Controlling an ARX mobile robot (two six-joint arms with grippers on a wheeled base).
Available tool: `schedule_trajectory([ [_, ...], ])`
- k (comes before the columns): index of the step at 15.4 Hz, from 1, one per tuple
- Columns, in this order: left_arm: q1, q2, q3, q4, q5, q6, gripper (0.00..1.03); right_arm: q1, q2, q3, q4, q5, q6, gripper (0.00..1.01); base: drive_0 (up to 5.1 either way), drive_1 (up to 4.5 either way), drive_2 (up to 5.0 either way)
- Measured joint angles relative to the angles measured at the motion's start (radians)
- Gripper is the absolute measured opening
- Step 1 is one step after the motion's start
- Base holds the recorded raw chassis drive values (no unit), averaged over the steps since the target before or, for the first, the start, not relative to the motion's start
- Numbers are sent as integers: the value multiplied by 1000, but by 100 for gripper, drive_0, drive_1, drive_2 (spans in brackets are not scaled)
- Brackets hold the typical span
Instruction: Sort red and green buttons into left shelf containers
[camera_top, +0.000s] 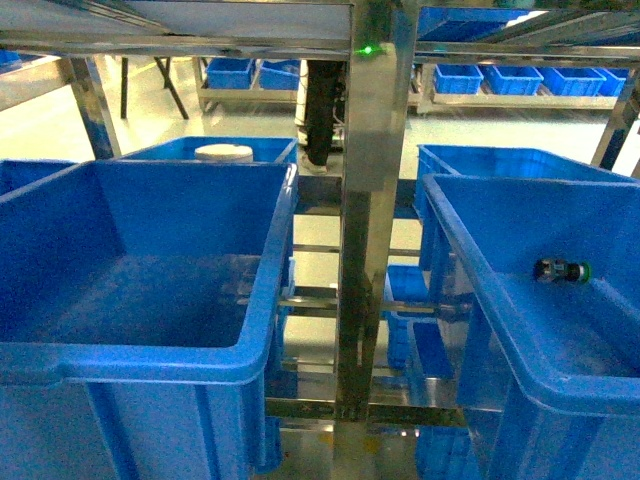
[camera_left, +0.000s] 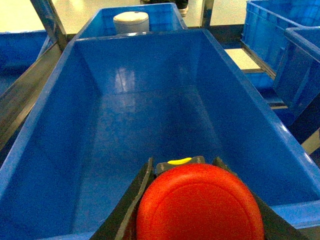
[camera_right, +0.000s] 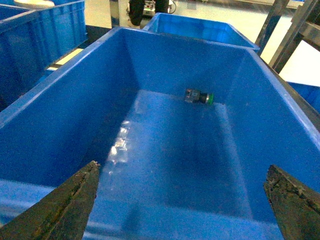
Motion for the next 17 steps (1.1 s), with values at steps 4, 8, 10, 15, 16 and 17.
schedule_trajectory([
  [4, 0, 0, 0, 0, 0, 0, 31, -7, -142, -60, -85, -23, 3, 98, 0, 0, 0],
  [8, 0, 0, 0, 0, 0, 0, 31, -163, -678, -154, -542, -184, -78, 98, 0, 0, 0],
  [10, 0, 9, 0, -10, 13, -1, 31, -163, -678, -154, -541, -185, -84, 98, 0, 0, 0],
  [15, 64, 243, 80, 17, 142, 3, 31, -163, -678, -154, -541, -185, -85, 98, 0, 0, 0],
  [16, 69, 259, 90, 19, 150, 6, 31, -163, -678, -154, -541, -185, -85, 98, 0, 0, 0],
  [17, 74, 276, 101, 15, 155, 10, 31, -163, -678, -154, -541, -185, -85, 98, 0, 0, 0],
])
